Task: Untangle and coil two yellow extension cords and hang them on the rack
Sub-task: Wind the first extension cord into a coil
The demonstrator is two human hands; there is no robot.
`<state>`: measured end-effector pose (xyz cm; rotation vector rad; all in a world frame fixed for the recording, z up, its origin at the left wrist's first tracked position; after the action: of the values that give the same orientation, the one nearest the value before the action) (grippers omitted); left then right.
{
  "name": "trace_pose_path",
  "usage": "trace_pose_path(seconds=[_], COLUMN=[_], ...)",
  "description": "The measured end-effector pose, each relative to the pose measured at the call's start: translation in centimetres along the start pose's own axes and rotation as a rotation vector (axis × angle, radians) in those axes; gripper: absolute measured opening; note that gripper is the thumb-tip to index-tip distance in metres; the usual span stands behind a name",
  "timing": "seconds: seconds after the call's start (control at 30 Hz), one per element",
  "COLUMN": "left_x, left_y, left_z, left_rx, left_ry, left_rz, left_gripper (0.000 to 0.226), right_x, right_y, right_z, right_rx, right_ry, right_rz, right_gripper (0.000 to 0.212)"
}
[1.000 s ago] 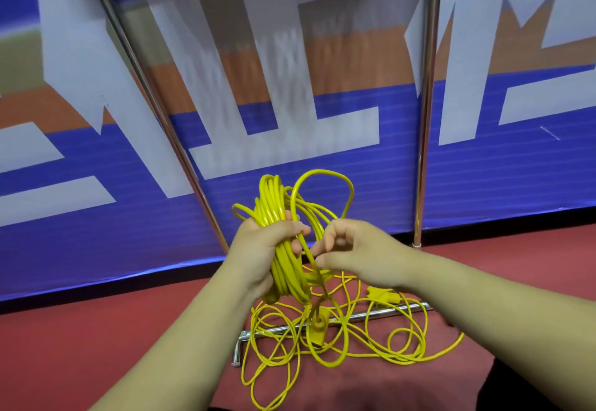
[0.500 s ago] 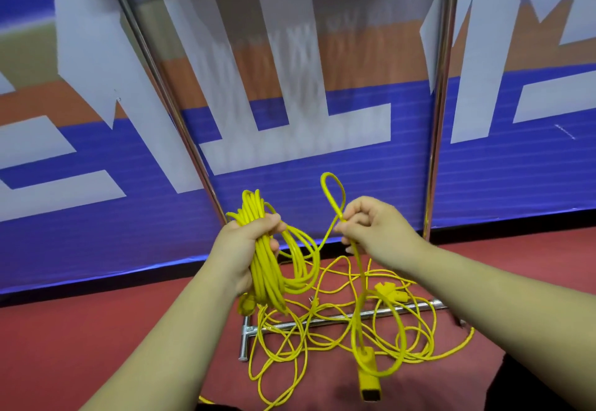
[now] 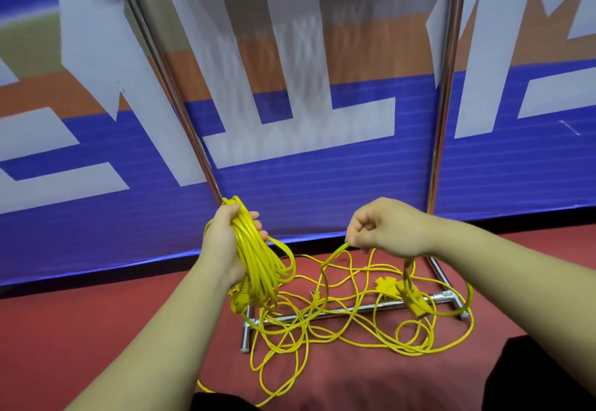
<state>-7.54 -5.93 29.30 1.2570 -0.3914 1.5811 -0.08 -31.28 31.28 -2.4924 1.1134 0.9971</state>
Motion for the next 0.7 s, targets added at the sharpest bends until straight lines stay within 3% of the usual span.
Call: trace_pose_path(seconds=[0.13, 0.4, 0.57, 0.7], left_x=[-0.9, -3.6, -4.9, -5.3], left_y=[-0.3, 1.1, 2.7, 3.9], left_z=[0.5, 4.2, 6.5, 7.9], left_rx=[-0.025, -0.189, -0.286, -0.396], left_ry=[0.002, -0.152, -0.197, -0.164], left_rz=[-0.034, -0.115, -0.135, -0.174], left_gripper=[0.032, 0.040, 0.038, 0.044], right_x=[-2.0, -3.8, -4.7, -3.3], right_y=[1.0, 1.8, 2.2, 2.1], right_z=[-1.6, -3.5, -4.5, -6.1], right_rx=[-0.092, -0.042, -0.047, 0.184], right_ry=[-0.190, -0.652, -0.887, -0.938], right_rz=[-0.084, -0.168, -0.206, -0.117], right_gripper=[0.007, 0.017, 0.013, 0.012])
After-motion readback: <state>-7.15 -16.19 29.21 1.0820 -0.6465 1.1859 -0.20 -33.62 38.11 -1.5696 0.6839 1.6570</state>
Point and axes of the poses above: each hand's wrist, its own y-axis away from the middle knuckle, its own z-axis out of the palm, x = y × z, the point moved 6 cm from there along -y, towards the middle knuckle, and after that the axes turned 5 degrees about y, right-handed, at the moved point
